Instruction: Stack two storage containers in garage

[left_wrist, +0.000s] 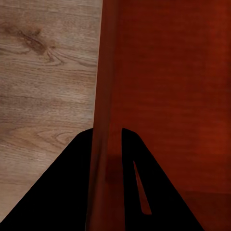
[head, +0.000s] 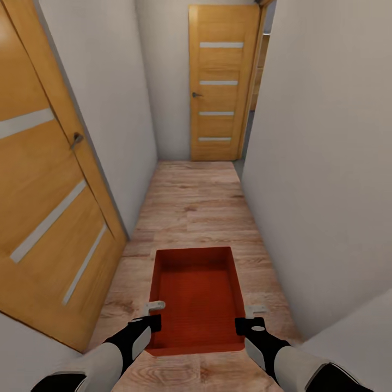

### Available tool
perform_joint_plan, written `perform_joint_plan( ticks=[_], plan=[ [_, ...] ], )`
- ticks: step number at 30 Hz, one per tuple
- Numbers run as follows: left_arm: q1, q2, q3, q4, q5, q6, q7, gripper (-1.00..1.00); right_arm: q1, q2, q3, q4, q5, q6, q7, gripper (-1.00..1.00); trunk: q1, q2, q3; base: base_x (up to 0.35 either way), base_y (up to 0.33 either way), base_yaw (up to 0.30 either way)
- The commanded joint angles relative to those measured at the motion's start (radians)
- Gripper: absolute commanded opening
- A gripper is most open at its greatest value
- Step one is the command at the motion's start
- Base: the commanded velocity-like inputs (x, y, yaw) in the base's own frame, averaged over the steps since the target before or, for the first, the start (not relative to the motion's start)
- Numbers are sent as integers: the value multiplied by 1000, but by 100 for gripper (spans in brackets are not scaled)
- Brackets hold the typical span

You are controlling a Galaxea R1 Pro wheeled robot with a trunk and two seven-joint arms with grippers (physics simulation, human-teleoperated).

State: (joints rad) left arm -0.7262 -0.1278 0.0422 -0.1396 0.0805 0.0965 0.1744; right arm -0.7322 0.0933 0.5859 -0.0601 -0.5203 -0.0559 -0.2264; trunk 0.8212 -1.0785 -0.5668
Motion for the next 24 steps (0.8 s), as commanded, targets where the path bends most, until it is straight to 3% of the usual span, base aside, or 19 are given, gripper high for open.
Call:
perform_joint_plan(
  ticks=[1,24],
  plan=[
    [1,36,-40,4,35,5,5,-100,-1,-5,-26,-4,5,-21,41,-100,1,-1,-1,321,0,0],
    [1,36,-39,5,35,5,5,-100,-1,-6,-27,-4,5,-22,41,-100,1,-1,-1,321,0,0]
  ],
)
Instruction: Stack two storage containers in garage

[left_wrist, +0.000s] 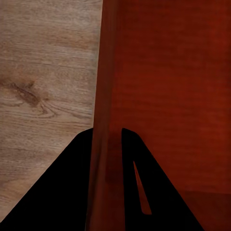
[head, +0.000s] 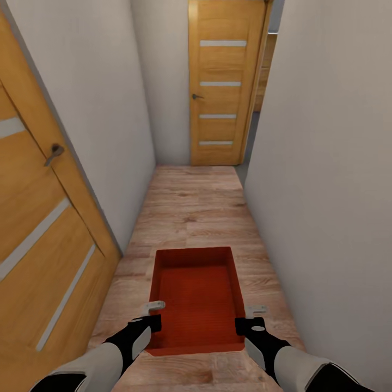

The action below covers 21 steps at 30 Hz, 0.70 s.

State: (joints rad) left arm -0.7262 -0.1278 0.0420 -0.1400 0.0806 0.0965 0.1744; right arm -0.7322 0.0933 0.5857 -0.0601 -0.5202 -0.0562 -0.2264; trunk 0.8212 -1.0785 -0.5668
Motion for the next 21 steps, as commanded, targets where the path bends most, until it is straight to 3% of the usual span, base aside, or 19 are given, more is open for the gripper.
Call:
perform_joint_plan(
  ticks=[1,21],
  plan=[
    [1,36,-39,5,34,5,5,-100,-1,-6,-26,-4,5,-21,41,-100,1,-1,-1,321,0,0],
    [1,36,-39,5,34,5,5,-100,-1,-5,-26,-4,5,-22,41,-100,1,-1,-1,321,0,0]
  ],
)
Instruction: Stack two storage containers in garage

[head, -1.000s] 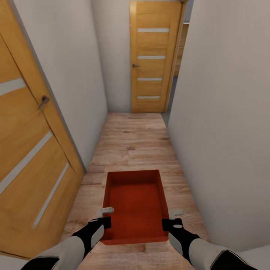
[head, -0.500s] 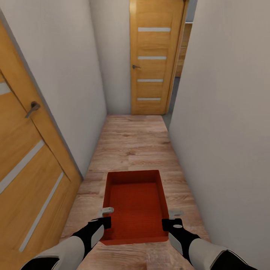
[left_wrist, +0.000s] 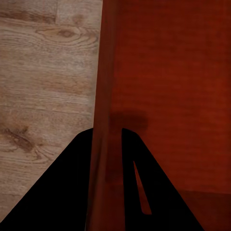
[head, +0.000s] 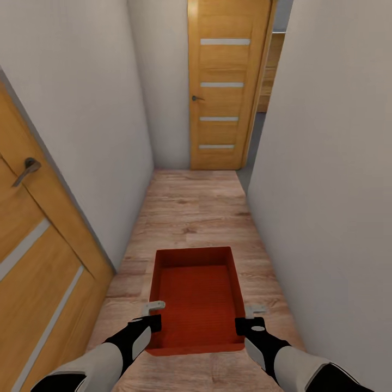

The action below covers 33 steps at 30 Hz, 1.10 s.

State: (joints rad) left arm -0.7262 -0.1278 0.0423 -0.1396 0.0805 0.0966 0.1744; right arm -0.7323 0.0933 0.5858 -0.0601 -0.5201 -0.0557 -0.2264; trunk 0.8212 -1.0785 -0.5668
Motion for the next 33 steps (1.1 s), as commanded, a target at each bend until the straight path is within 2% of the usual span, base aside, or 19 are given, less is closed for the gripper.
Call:
perform_joint_plan(
  ticks=[1,33],
  plan=[
    [1,36,-39,5,35,5,5,-100,-1,-5,-26,-4,5,-23,41,-100,1,-1,-1,321,0,0],
    [1,36,-40,5,34,5,5,-100,-1,-5,-26,-4,5,-24,41,-100,1,-1,-1,321,0,0]
  ],
)
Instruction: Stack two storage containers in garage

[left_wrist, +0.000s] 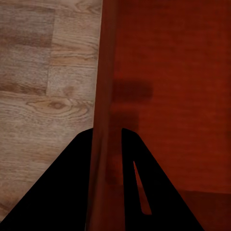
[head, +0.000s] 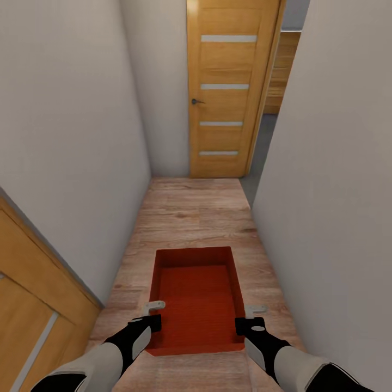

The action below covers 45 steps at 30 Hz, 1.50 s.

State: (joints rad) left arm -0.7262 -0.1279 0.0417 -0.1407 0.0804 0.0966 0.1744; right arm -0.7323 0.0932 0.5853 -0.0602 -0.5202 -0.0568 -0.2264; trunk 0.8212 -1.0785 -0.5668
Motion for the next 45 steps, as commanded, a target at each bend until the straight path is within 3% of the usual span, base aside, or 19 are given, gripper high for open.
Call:
perform_joint_plan(
  ticks=[1,45],
  plan=[
    [1,35,-40,6,34,5,5,-100,-1,-5,-25,-4,5,-23,41,-100,1,-1,-1,321,0,0],
    [1,34,-40,6,33,5,5,-100,-1,-4,-27,-4,5,-23,42,-100,1,-1,-1,321,0,0]
  ],
)
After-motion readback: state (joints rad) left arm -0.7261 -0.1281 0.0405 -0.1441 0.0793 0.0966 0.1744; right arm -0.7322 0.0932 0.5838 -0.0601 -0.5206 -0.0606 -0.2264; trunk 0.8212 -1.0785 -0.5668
